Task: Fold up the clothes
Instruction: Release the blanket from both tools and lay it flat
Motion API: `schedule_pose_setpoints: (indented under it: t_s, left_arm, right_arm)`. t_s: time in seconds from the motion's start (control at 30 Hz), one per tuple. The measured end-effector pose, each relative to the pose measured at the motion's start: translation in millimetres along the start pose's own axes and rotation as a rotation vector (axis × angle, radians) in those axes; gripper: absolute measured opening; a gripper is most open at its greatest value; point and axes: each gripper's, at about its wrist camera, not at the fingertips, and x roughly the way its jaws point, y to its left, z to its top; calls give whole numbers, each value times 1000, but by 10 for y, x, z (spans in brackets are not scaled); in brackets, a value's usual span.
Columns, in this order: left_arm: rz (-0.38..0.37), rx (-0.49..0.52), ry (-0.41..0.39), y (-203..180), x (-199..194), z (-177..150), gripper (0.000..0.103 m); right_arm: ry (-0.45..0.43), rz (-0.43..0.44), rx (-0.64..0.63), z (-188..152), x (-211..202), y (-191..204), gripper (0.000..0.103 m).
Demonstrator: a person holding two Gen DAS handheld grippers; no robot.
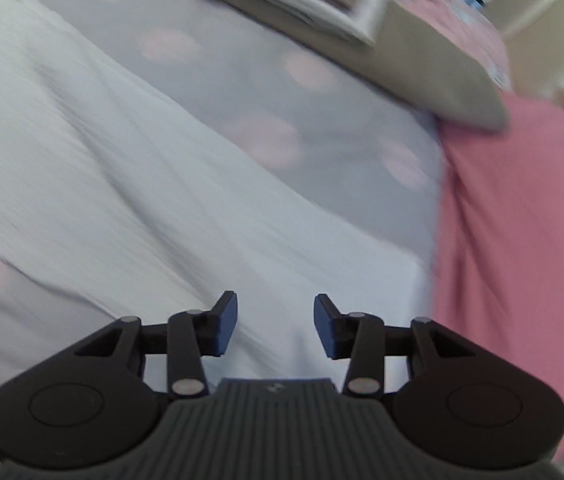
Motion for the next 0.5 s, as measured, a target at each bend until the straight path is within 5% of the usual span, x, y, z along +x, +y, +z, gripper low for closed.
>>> schedule_pose_setpoints:
  t_s: [0.23, 0.4, 0.5]
  left_arm:
    - [16, 12, -34, -26, -6, -58, 39]
    - [-15, 9, -49, -1, -8, -120, 48]
    - [-43, -59, -74, 143, -70, -162, 50]
  right_arm:
    - [-138, 215, -92, 465, -225, 1027, 49]
    - [-178, 342, -179, 613, -365, 1721, 55]
    - [-184, 346, -240, 641, -337, 2011, 57]
